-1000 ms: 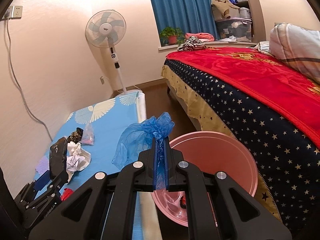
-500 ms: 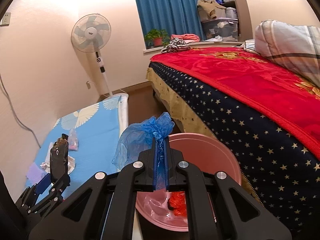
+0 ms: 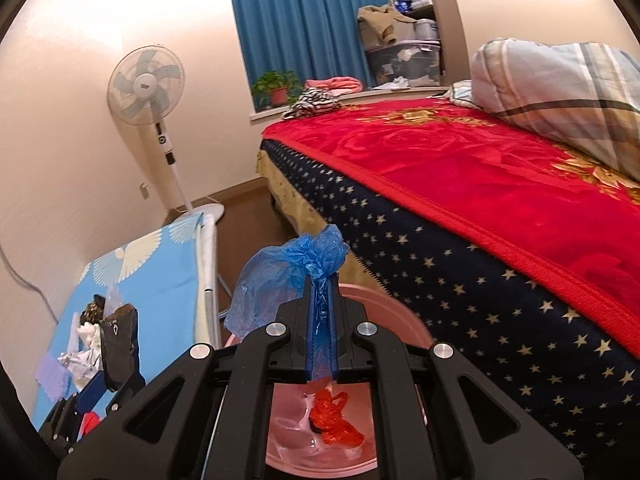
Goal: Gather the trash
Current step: 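Drop the black pouch into the pink bin with the left tool while the right tool releases the blue bag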
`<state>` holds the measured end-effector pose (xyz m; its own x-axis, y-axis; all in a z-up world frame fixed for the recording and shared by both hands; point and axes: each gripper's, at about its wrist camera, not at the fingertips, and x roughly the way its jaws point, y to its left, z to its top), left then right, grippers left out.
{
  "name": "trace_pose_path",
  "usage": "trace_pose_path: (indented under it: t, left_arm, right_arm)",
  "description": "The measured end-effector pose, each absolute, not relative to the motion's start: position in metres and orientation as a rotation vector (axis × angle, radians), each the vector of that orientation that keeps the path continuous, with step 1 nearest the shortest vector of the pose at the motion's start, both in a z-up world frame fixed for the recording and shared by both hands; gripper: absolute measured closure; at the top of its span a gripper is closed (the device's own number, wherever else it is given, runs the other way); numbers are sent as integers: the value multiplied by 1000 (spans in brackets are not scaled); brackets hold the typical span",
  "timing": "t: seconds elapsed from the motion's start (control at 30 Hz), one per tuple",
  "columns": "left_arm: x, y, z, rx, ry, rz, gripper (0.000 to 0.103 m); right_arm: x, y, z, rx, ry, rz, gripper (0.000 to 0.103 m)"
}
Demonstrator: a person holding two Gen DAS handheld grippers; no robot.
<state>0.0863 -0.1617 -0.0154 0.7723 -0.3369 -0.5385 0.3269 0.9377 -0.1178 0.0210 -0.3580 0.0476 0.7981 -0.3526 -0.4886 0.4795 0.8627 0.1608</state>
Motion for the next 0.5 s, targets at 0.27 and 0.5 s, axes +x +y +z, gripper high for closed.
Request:
trace_pose_path:
  t: [0.27,0.5]
  left_arm:
    - [84,-180,-18,9,590,-395,47]
    - [84,-195,-22,24,601,-437,47]
  right_arm:
    - [20,-367,46,286,467,-476,97]
    - [18,-377,48,298,460,-500,97]
